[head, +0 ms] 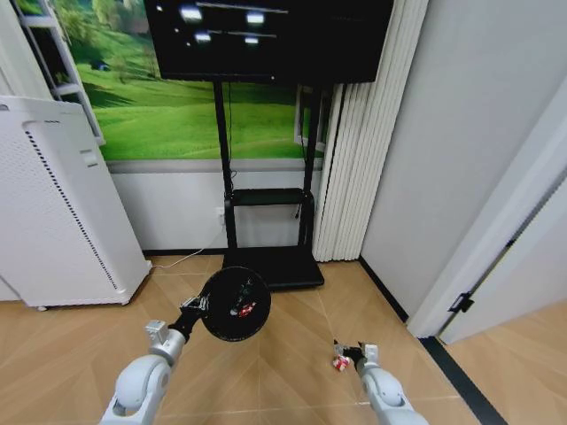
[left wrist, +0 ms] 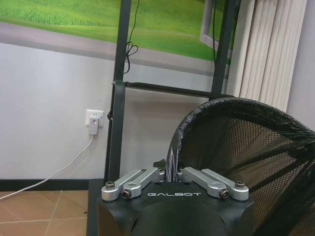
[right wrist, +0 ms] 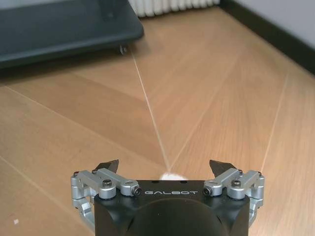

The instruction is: Pick up the trash bin and place the garbage on the floor into it.

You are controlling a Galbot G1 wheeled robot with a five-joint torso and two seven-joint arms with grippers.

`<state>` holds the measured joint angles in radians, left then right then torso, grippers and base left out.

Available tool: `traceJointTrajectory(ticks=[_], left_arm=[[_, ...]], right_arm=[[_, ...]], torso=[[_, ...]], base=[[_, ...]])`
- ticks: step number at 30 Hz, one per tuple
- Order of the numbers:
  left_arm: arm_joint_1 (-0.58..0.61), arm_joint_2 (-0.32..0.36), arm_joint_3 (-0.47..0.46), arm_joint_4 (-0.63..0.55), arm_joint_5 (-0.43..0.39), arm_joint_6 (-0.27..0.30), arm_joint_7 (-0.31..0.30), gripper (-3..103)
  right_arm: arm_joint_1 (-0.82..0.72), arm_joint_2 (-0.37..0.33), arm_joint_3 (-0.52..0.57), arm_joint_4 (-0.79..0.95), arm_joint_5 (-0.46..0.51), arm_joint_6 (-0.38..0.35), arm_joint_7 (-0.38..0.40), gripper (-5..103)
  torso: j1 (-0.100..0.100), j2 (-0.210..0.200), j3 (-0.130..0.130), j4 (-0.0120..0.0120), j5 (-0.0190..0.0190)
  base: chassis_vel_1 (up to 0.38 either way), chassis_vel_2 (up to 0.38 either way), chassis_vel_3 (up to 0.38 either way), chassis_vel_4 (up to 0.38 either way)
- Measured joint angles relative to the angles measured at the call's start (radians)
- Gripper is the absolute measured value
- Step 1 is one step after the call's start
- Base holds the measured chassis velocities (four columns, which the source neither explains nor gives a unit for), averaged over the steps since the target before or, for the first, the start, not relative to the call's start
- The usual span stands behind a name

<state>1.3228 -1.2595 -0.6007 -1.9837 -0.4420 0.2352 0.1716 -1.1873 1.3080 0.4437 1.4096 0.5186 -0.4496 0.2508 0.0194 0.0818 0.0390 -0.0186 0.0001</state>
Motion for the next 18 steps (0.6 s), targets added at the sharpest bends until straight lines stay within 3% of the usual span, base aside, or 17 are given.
traceJointTrajectory(ticks=[2,8,12,18], left_arm=[[0.006,-0.005,0.001,-0.003,0.002,0.000,0.000,3],[0.016,-0.009,0.000,-0.011,0.004,0.000,-0.001,3],[0.019,-0.014,-0.004,-0.013,0.006,0.000,-0.002,3],[0.022,-0.022,0.004,-0.013,0.012,0.000,-0.003,3]], right_arm=[[0.007,0.016,-0.013,0.017,0.076,-0.045,0.082,100],[0.065,0.057,-0.032,-0.008,0.185,-0.069,0.249,100],[0.105,0.077,-0.048,-0.007,0.402,-0.099,0.401,100],[0.175,0.109,-0.057,-0.036,0.593,-0.057,0.590,100]], torso=[[0.000,0.000,0.000,-0.0001,-0.0002],[0.000,0.000,0.000,0.0001,-0.0001],[0.000,0.000,0.000,0.0000,0.0001],[0.000,0.000,0.000,0.0000,-0.0001]], base=[[0.000,0.000,0.000,0.000],[0.000,0.000,0.000,0.000],[0.000,0.000,0.000,0.000],[0.000,0.000,0.000,0.000]])
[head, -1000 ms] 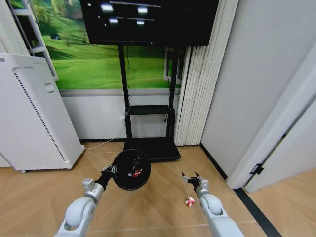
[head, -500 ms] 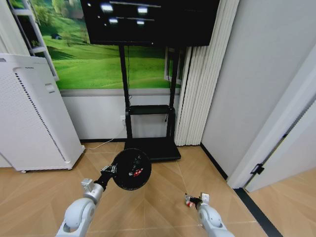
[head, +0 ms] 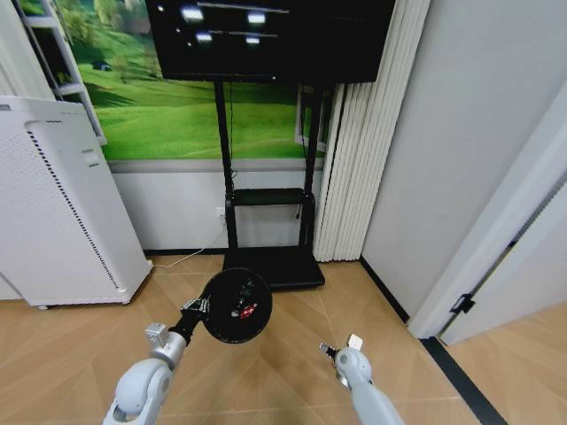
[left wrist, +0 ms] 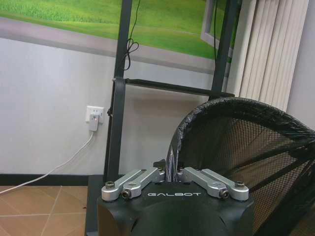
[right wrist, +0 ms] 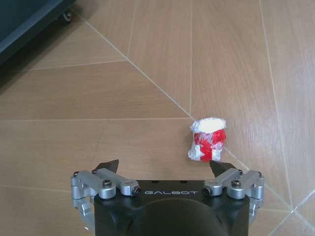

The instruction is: Pick up the trash bin and place the garbage on the floor into it.

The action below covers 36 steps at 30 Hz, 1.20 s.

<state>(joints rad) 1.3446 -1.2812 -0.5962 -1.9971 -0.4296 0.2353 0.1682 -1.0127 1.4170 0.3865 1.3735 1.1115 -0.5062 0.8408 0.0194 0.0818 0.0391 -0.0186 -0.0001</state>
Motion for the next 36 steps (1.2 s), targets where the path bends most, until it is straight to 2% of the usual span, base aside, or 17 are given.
traceJointTrajectory(ticks=[5,11,13,36], left_arm=[[-0.003,-0.002,0.012,0.000,0.003,0.000,-0.006,3],[-0.002,-0.002,0.012,-0.004,0.003,0.000,-0.009,3],[0.003,-0.004,0.011,-0.009,0.003,0.001,-0.010,3],[0.019,-0.001,-0.016,-0.037,-0.009,0.003,-0.008,3]], right_arm=[[0.054,0.025,-0.003,-0.080,-0.012,0.049,0.029,100],[0.081,0.033,-0.002,-0.145,-0.045,0.059,0.031,100],[0.105,0.033,0.001,-0.222,-0.071,0.077,0.022,100],[0.190,0.060,0.022,-0.432,-0.136,0.158,-0.027,100]], torso=[[0.000,0.000,0.000,-0.0001,0.0000],[0.000,0.000,0.000,0.0000,0.0001],[0.000,0.000,0.000,0.0000,0.0001],[0.000,0.000,0.000,0.0000,0.0001]], base=[[0.000,0.000,0.000,0.000],[0.000,0.000,0.000,0.000],[0.000,0.000,0.000,0.000],[0.000,0.000,0.000,0.000]])
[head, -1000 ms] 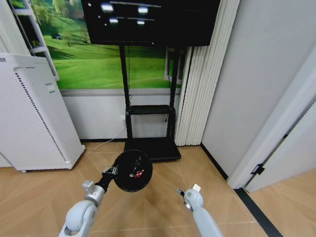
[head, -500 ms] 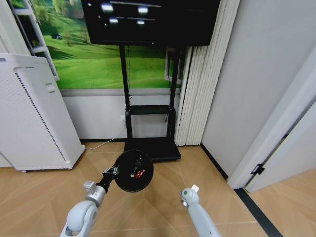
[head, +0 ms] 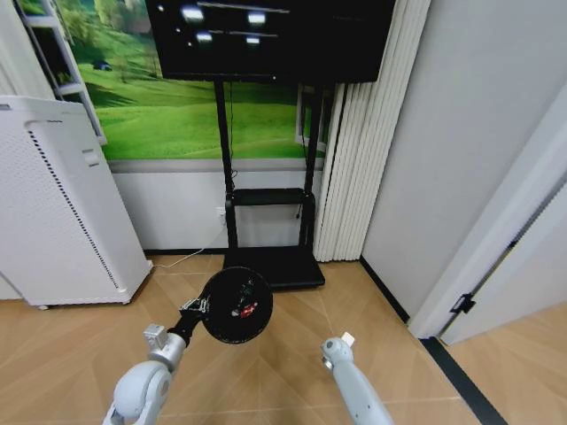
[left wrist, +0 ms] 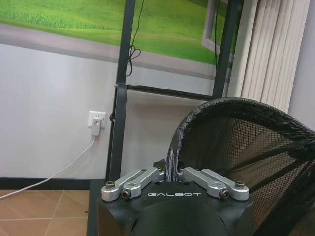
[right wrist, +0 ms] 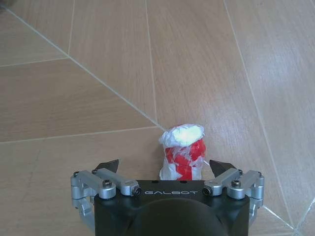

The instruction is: Pick up the trash bin and place the garbage on the floor into it.

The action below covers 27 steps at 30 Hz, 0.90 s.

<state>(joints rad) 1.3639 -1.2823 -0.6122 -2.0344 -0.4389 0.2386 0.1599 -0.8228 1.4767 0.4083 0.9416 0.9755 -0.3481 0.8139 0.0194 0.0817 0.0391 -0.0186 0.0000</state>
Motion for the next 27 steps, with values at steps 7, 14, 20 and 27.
traceJointTrajectory(ticks=[7,14,20,27], left_arm=[[-0.001,-0.003,0.006,-0.003,0.000,0.001,0.000,3],[-0.006,0.001,0.010,-0.004,-0.001,0.004,-0.004,3],[-0.013,-0.002,0.012,-0.004,-0.001,0.005,-0.006,3],[-0.013,-0.004,0.013,-0.004,-0.001,0.006,-0.007,3]], right_arm=[[0.019,-0.010,-0.002,-0.052,-0.035,0.021,-0.024,100],[0.030,-0.018,-0.002,-0.098,-0.043,0.042,-0.059,82],[0.030,-0.023,-0.003,-0.103,-0.044,0.047,-0.067,60],[0.023,-0.031,-0.002,-0.097,-0.039,0.047,-0.067,38]], torso=[[0.000,0.000,0.000,0.0000,0.0000],[0.000,0.000,0.000,0.0000,0.0000],[0.000,0.000,0.000,0.0000,0.0000],[0.000,0.000,0.000,0.0000,0.0000]], base=[[0.000,0.000,0.000,0.000],[0.000,0.000,0.000,0.000],[0.000,0.000,0.000,0.000],[0.000,0.000,0.000,0.000]])
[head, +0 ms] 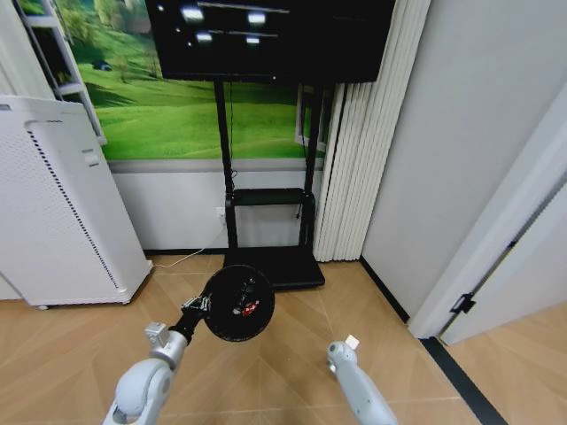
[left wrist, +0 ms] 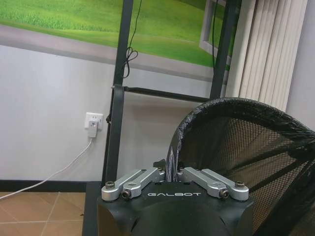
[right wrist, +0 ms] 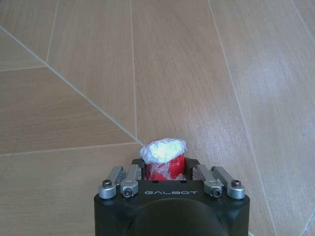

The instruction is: Pick up the trash bin and place the garbage on the floor into it.

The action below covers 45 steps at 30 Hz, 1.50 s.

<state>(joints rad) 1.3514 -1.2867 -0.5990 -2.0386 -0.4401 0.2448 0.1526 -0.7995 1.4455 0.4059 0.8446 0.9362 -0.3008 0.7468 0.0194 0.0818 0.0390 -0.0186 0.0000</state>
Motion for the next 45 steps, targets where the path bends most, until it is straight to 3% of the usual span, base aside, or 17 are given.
traceJointTrajectory(ticks=[3,10,16,20,25,28,29,32,33,34,35,36,38,45], left_arm=[[0.003,0.000,-0.004,-0.002,0.000,0.002,0.000,3],[0.002,0.000,-0.011,-0.007,-0.001,0.006,-0.001,3],[0.011,-0.002,-0.025,-0.010,-0.001,0.006,-0.001,3],[-0.003,-0.005,-0.027,0.017,-0.001,0.005,-0.006,3],[-0.017,0.003,-0.032,0.051,-0.007,0.004,-0.006,3],[-0.043,0.014,-0.038,0.101,-0.026,0.004,-0.006,3],[-0.043,0.014,-0.038,0.101,-0.026,0.004,-0.006,3],[-0.078,0.030,-0.034,0.145,-0.054,0.012,-0.001,3],[-0.078,0.030,-0.034,0.145,-0.054,0.012,-0.001,3],[-0.098,0.039,-0.025,0.167,-0.074,0.022,0.001,3],[-0.109,0.043,-0.018,0.180,-0.086,0.027,-0.001,3],[-0.109,0.043,-0.018,0.180,-0.086,0.027,-0.001,3],[-0.154,0.058,0.013,0.226,-0.113,0.042,-0.007,3],[-0.236,0.066,0.103,0.323,-0.103,0.041,-0.019,3]], right_arm=[[-0.018,-0.010,0.001,0.017,0.002,0.003,0.000,29],[-0.083,-0.048,0.019,0.109,-0.005,0.007,-0.004,28],[-0.175,-0.109,0.066,0.290,-0.009,0.016,-0.015,28],[-0.265,-0.169,0.164,0.524,-0.045,0.022,-0.059,28],[-0.286,-0.205,0.210,0.606,-0.092,0.038,-0.122,28],[-0.301,-0.261,0.215,0.669,-0.123,0.121,-0.251,28],[-0.301,-0.261,0.215,0.669,-0.123,0.121,-0.251,28],[-0.335,-0.308,0.206,0.689,-0.196,0.298,-0.505,28],[-0.335,-0.308,0.206,0.689,-0.196,0.298,-0.505,28],[-0.358,-0.330,0.200,0.690,-0.231,0.386,-0.631,28],[-0.373,-0.346,0.197,0.693,-0.253,0.433,-0.697,28],[-0.373,-0.346,0.197,0.693,-0.253,0.433,-0.697,28],[-0.427,-0.405,0.193,0.731,-0.277,0.512,-0.866,28],[-0.503,-0.473,0.167,0.862,-0.331,0.575,-0.962,28]], torso=[[0.000,0.000,0.000,0.0003,-0.0002],[0.000,0.000,0.000,-0.0002,0.0003],[0.000,0.000,0.000,-0.0002,0.0003],[0.000,0.000,0.000,-0.0001,0.0000],[0.000,0.000,0.000,-0.0003,0.0001],[0.000,0.000,0.000,0.0002,-0.0001],[0.000,0.000,0.000,0.0002,-0.0001],[0.000,0.000,0.000,0.0002,0.0000],[0.000,0.000,0.000,0.0002,0.0000],[0.000,0.000,0.000,0.0000,0.0003],[0.000,0.000,0.000,0.0000,0.0005],[0.000,0.000,0.000,0.0000,0.0005],[0.000,0.000,0.000,-0.0003,0.0003],[0.000,0.000,0.000,-0.0001,0.0001]], base=[[0.000,0.000,0.000,0.000],[0.000,0.000,0.000,0.000],[0.000,0.000,0.000,0.000],[0.000,0.000,0.000,0.000],[0.000,0.000,0.000,0.000],[0.000,0.000,0.000,0.000],[0.000,0.000,0.000,0.000],[0.000,0.000,0.000,0.000],[0.000,0.000,0.000,0.000],[0.000,0.000,0.000,0.000],[0.000,0.000,0.000,0.000],[0.000,0.000,0.000,0.000],[0.000,0.000,0.000,0.000],[0.000,0.000,0.000,0.000]])
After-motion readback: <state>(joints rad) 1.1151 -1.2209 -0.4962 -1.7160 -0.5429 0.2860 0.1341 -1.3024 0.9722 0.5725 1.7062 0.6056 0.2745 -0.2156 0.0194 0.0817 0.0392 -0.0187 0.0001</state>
